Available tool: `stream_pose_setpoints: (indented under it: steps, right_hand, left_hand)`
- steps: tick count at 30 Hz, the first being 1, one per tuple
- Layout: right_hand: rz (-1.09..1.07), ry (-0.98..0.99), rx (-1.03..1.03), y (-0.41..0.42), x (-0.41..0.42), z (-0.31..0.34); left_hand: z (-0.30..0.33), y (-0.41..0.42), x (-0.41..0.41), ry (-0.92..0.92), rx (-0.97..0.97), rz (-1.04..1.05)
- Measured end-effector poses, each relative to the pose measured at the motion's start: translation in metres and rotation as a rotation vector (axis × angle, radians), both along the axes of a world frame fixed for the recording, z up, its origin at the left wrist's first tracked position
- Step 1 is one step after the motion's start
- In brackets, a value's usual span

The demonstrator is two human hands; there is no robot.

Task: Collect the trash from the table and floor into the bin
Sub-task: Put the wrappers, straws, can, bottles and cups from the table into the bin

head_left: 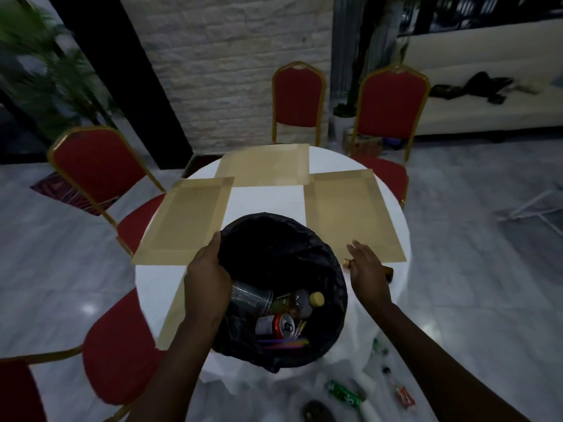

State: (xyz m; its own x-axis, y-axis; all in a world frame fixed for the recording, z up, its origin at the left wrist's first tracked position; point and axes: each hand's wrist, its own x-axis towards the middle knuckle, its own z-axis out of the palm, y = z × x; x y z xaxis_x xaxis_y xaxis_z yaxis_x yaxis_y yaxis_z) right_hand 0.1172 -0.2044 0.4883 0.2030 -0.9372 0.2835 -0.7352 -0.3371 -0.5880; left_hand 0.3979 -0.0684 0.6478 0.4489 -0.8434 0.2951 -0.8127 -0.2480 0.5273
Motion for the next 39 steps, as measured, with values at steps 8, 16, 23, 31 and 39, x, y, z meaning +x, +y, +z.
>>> stream_pose_setpoints:
  steps: [8, 16, 23, 31, 39]
  right_hand:
    - [0.009, 0.519, 0.29, -0.032, -0.03, -0.064]
    - [-0.056, 0.581, 0.312, -0.052, -0.03, -0.084]
    - [0.001, 0.58, 0.293, -0.061, -0.037, -0.081]
    - [-0.094, -0.051, 0.059, -0.043, -0.005, 0.011]
    - [0.386, -0.131, 0.044, 0.028, 0.063, 0.086]
  left_hand:
    - [-0.003, -0.02, -0.013, -0.009, 0.045, -0.006]
    - [0.003, -0.023, -0.028, -0.003, 0.052, -0.019]
    - [0.0, -0.027, -0.027, 0.008, 0.087, 0.013]
    - [0.0, -0.023, -0.023, 0.026, 0.09, 0.03]
    - [0.001, -0.007, -0.02, 0.119, 0.048, 0.049]
